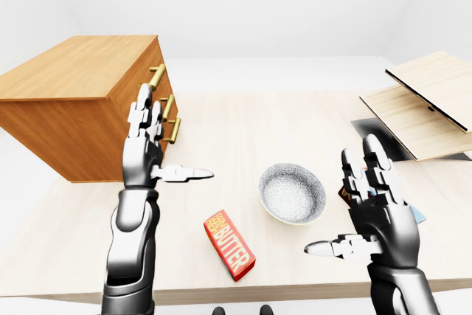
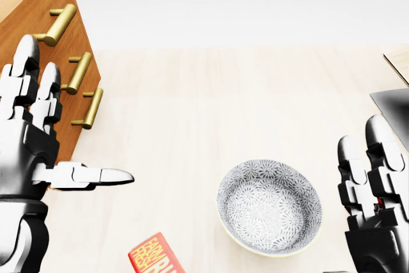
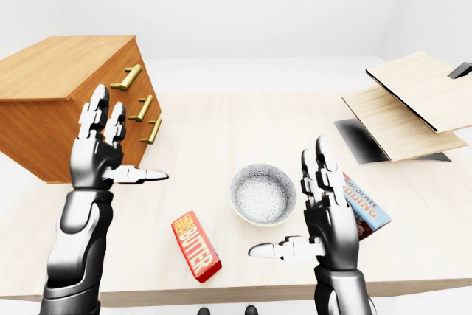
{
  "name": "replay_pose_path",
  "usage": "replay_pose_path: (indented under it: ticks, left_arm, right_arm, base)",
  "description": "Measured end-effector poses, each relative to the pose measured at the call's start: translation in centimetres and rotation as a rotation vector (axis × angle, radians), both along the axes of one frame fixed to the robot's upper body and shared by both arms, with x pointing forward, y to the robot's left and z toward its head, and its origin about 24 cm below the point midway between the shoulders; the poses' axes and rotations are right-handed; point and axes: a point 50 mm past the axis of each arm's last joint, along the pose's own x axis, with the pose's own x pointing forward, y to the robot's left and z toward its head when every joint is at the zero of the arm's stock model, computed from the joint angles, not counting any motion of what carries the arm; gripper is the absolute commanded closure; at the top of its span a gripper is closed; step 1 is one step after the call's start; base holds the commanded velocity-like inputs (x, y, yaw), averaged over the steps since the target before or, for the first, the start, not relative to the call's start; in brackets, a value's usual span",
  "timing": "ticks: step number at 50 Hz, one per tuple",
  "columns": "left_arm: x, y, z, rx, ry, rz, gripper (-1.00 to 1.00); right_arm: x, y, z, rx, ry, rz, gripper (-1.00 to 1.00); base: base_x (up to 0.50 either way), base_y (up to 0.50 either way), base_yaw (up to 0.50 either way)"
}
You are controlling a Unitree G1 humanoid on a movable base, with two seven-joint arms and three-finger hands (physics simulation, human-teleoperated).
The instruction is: Close the top drawer of the cabinet and put the bowl on top of it.
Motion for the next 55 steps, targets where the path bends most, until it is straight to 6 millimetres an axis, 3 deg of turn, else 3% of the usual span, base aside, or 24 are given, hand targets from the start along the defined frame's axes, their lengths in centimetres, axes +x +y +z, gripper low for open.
replay_pose_path:
  ticks: [29,55]
  left_arm:
    - [-6.5,-6.2,1.2,0.160,-0.111,-0.077,-1.00]
    - [-5.2,-10.9,-0.4,0.398,-0.116,0.045,-1.00]
  right_arm:
    - [-0.2,-0.2,0.2,0.005,-0.002,0.000,-1.00]
    - [-0.7,-0.7,0.8,0.018,-0.013,0.000,-1.00]
  base:
    - [0.00,0.00,0.00]
    - [0.00,0.00,0.00]
